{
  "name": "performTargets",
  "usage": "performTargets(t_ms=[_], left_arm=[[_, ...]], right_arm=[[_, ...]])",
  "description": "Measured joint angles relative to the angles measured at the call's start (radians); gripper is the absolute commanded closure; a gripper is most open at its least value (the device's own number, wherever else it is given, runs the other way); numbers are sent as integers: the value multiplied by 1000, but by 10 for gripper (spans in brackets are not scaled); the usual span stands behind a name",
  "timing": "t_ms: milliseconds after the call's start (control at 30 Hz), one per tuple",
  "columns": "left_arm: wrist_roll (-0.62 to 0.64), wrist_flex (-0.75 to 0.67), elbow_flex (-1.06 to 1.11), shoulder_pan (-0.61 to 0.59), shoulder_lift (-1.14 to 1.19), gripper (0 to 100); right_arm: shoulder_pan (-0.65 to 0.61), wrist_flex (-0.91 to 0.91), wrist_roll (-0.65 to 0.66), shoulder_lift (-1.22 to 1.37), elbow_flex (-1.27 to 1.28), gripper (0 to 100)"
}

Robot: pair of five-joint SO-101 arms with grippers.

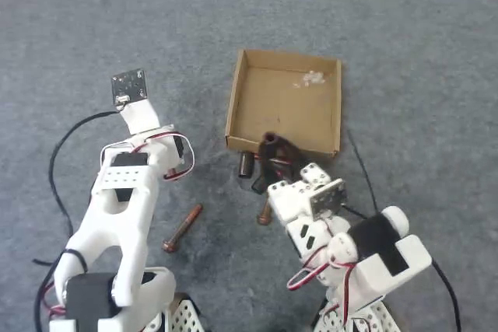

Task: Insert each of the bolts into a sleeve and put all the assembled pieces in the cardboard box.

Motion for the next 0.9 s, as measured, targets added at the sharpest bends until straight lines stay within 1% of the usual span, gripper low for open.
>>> performTargets(t_ms=[133,400,567,800,900], left_arm=[[0,0,0,0,0,989],[0,0,0,-2,0,989],[0,0,0,0,0,989],[0,-17,0,0,0,989],[0,-28,0,26,-18,989]], right_arm=[[-37,38,0,0,0,992],[-44,54,-3,0,0,992],[-44,106,-97,29,0,992],[-44,106,-114,94,-11,992],[-44,106,-114,114,-15,992]])
